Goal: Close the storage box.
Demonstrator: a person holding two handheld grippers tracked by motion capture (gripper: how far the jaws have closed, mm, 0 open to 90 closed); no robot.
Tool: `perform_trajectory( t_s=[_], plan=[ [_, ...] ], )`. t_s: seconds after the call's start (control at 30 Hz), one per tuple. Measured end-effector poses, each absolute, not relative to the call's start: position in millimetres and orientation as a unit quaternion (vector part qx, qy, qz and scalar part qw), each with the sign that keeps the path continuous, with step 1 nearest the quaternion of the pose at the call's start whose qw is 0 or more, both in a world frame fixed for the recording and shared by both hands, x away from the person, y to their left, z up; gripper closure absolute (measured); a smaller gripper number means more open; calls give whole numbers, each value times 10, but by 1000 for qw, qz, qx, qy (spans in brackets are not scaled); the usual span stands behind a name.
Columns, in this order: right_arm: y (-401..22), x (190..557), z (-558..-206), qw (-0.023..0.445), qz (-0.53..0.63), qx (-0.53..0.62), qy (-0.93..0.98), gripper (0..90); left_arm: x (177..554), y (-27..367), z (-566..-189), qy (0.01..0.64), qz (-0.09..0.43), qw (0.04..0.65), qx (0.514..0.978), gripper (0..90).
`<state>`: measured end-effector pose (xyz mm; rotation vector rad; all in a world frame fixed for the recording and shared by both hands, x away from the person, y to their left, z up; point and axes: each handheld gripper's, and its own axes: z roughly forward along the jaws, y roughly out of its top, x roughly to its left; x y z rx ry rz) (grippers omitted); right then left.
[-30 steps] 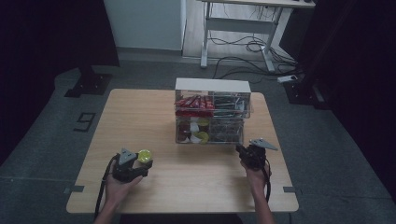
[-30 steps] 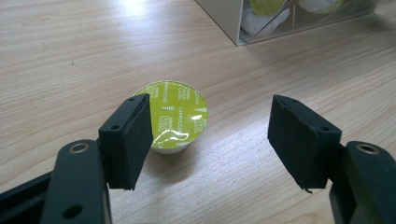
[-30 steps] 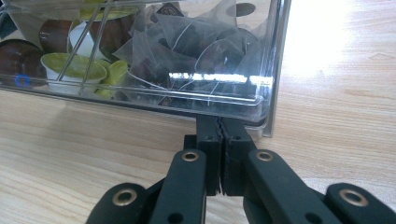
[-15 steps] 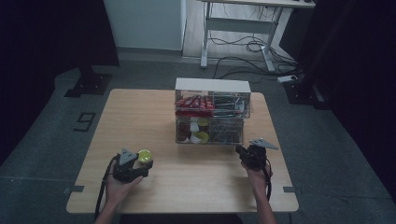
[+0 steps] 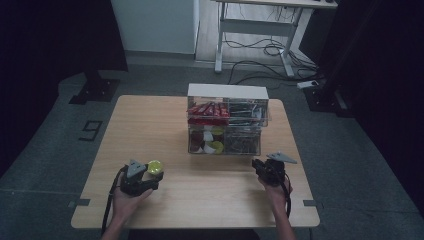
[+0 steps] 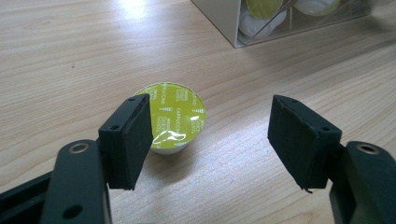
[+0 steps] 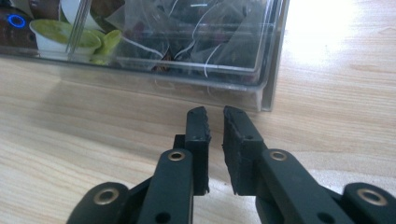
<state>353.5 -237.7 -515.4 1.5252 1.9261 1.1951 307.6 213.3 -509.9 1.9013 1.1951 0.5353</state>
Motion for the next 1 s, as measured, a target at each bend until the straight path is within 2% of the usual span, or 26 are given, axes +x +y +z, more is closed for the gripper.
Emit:
perform_trajectory(
  t_s=[0.73,1.0],
  plan=[
    [-2613,3082,-5441,211,436,507,713,579,3029,2085,-5085,460,207,409,761,315],
    [-2623,3015,-5436,219,442,500,712,494,3018,2053,-5098,457,204,407,764,315]
  ],
)
